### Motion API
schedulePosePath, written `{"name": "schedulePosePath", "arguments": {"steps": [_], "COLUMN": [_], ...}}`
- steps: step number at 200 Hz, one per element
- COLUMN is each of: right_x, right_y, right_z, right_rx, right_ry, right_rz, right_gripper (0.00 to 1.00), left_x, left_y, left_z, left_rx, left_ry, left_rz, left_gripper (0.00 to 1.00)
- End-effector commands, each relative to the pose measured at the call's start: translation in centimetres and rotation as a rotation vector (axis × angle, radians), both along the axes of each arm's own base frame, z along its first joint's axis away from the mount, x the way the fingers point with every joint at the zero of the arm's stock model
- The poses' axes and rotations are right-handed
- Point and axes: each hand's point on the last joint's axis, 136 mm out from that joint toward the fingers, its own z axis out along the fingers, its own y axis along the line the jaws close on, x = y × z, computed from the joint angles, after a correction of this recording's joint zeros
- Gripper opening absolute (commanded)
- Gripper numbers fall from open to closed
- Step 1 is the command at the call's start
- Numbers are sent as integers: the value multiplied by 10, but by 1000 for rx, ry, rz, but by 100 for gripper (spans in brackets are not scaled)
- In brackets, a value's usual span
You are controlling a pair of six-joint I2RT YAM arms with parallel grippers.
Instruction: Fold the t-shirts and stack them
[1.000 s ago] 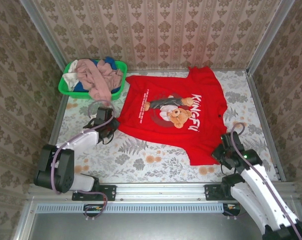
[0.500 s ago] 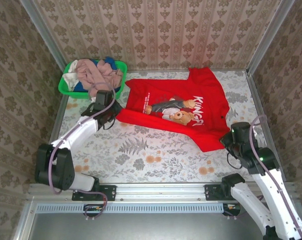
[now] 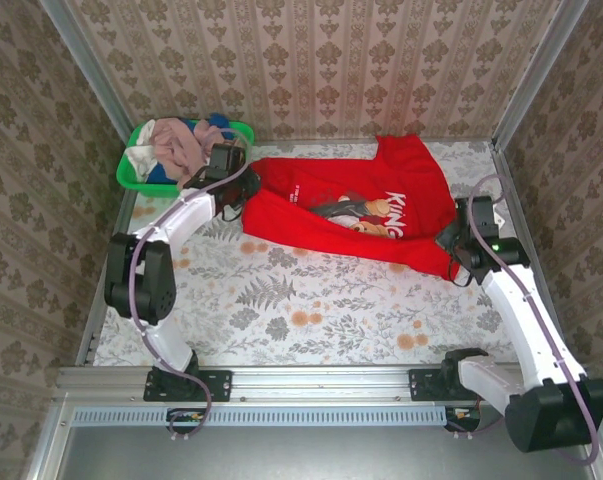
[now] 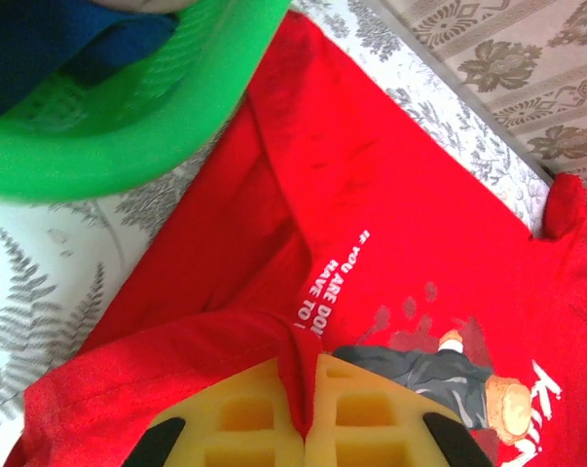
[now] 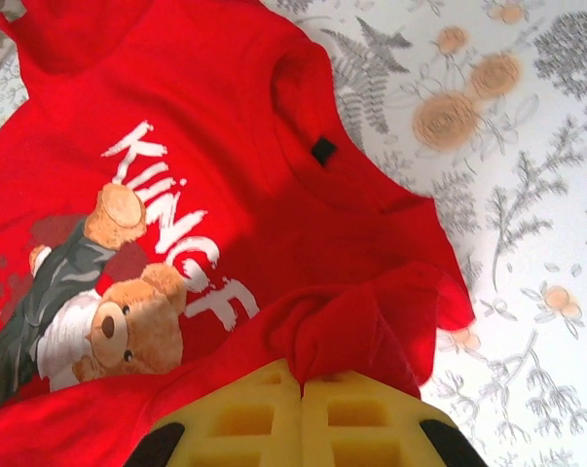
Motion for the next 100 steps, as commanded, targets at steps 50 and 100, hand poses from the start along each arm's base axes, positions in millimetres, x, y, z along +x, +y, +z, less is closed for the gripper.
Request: {"name": "schedulePosePath", "arguments": {"steps": [50,100], "right_x": [70,111], "right_y": [-18,-25], "right_z": [1,-16], "right_rx": [-26,-7], "right_ry": [-21,8], "right_rz": [54,83], "right_gripper": [0,0], "left_x": [21,32], "left_y": [-15,-11], "left_z": [-5,-16], "left_rx": [35,59], "left_ry": [27,40], "left_rz": [-83,-58], "left_gripper": [0,0]}}
